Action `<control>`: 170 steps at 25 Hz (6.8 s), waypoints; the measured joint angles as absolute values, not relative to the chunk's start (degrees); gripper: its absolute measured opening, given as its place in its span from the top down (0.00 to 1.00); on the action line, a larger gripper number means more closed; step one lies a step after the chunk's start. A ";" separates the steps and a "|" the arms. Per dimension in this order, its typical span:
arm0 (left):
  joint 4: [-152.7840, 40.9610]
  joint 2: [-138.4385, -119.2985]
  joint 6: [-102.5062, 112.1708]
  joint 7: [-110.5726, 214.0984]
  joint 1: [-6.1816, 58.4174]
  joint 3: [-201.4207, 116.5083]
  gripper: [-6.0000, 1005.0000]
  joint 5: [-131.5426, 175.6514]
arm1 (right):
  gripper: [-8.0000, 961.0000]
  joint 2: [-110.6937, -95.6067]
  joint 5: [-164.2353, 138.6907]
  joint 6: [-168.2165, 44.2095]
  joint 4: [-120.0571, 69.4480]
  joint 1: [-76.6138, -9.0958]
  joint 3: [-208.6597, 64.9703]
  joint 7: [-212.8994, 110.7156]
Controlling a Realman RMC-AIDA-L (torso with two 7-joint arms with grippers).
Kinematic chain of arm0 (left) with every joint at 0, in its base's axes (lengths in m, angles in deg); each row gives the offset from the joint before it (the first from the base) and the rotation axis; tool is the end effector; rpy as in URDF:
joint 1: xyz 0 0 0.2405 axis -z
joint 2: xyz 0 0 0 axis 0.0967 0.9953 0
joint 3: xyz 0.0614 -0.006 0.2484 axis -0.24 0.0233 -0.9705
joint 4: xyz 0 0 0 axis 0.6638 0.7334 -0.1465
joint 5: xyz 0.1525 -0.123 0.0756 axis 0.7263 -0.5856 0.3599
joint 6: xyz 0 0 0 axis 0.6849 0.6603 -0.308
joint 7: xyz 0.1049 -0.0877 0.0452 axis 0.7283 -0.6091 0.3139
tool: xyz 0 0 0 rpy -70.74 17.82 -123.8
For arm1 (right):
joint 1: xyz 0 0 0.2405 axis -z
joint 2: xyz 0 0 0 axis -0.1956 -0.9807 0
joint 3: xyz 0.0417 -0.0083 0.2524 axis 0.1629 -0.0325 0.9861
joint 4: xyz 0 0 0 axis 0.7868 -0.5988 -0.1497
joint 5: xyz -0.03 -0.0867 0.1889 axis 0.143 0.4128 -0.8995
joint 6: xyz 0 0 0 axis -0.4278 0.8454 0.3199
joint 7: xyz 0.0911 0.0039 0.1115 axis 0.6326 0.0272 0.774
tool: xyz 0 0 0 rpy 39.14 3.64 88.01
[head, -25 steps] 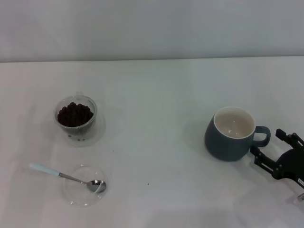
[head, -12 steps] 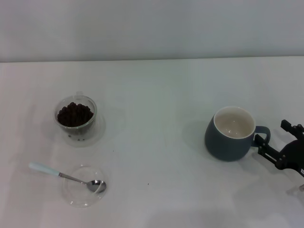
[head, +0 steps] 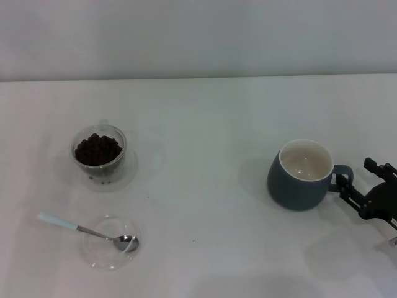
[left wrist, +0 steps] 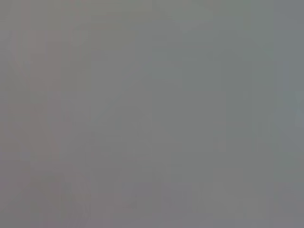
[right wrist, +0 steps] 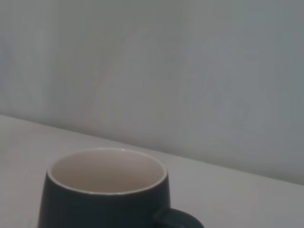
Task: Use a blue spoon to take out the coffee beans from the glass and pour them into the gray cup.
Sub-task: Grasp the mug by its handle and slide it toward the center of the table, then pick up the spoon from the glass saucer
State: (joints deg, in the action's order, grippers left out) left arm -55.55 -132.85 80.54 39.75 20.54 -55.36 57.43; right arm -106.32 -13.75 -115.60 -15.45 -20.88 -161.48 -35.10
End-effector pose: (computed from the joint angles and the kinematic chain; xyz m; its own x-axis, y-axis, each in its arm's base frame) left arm -0.3477 0.3173 0.0682 0.6762 -0.3323 0.6575 0.7227 0.1260 -0.6796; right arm 0.3892 0.2475 -0.0235 0.8048 -0.1930 -0.5614 -0.5906 -0.3558 -0.7243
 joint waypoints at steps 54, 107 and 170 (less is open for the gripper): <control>-55.92 -133.05 80.38 38.20 18.22 -55.32 0.13 57.26 | 0.82 -106.50 -14.20 -114.16 -7.39 -28.15 -180.25 -26.33; -56.14 -133.13 80.63 38.20 17.04 -55.45 0.13 57.26 | 0.53 -104.01 -13.66 -114.95 -8.61 -29.10 -187.58 -22.58; -68.86 -133.46 76.31 -23.87 11.50 -83.67 0.13 67.26 | 0.53 -104.84 -13.96 -128.41 -7.34 -30.77 -134.99 -48.90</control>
